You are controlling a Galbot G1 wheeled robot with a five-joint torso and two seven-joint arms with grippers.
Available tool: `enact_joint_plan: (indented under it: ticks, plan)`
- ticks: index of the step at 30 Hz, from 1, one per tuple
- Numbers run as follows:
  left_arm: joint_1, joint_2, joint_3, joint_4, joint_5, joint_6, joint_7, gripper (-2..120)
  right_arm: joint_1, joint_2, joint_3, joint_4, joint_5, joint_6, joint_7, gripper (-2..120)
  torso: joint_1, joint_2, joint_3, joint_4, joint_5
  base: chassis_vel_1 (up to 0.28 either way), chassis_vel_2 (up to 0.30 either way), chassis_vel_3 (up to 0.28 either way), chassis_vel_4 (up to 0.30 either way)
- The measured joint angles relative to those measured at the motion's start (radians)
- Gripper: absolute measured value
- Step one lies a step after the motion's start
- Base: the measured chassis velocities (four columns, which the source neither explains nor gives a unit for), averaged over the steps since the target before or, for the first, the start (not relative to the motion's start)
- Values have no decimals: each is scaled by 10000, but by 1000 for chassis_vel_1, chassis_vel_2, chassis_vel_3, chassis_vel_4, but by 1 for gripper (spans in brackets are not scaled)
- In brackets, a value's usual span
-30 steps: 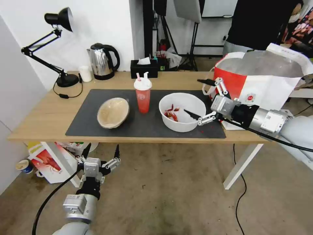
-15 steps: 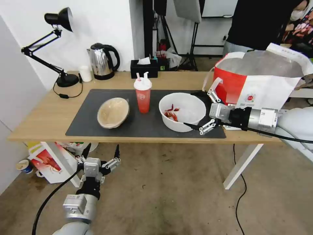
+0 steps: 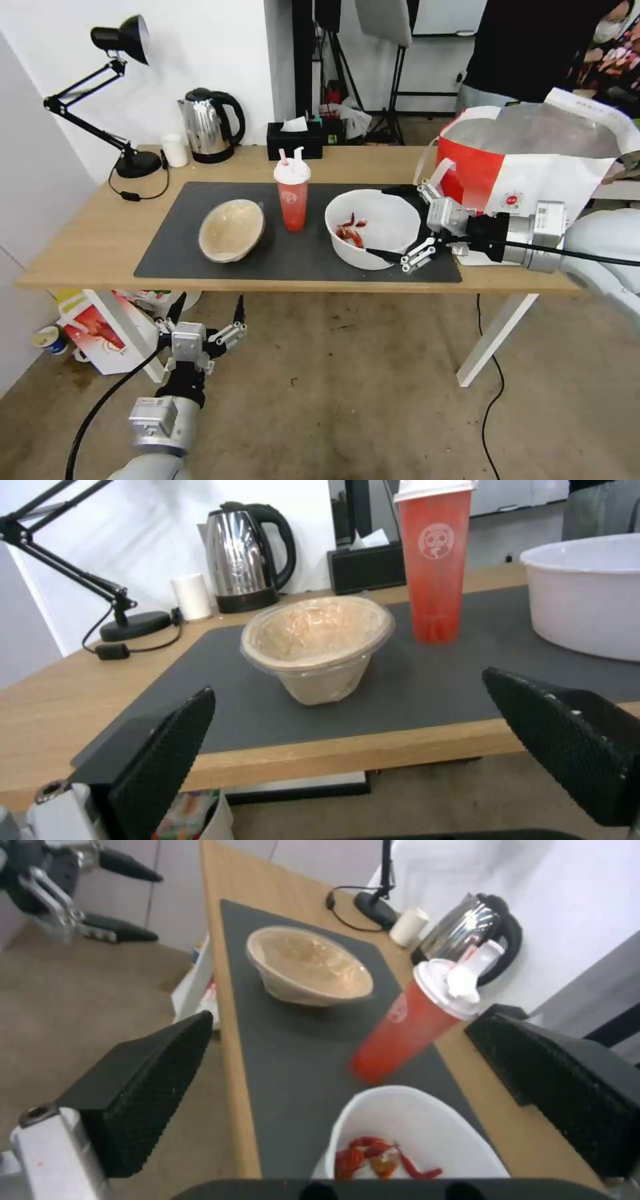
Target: Pick up the trash from the table and place it into the takeout bag.
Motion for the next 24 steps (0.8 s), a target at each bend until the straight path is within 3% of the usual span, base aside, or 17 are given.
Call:
enact_joint_plan:
  ticks: [7,14,24]
  plan:
    - [1,0,0,0,0,0,0,100,768,-279,-1183,-112,659,-389,401,100,0,0,0,-2,3,0,0,0,0]
    - [1,0,0,0,0,0,0,100,803,-317,-1323,-221,698,-569,270,100,0,0,0,-2,1,0,0,0,0]
    - [1,0,0,0,0,0,0,100,1070,-113,-1386,-678,-276,-734,-488,100,0,0,0,-2,2,0,0,0,0]
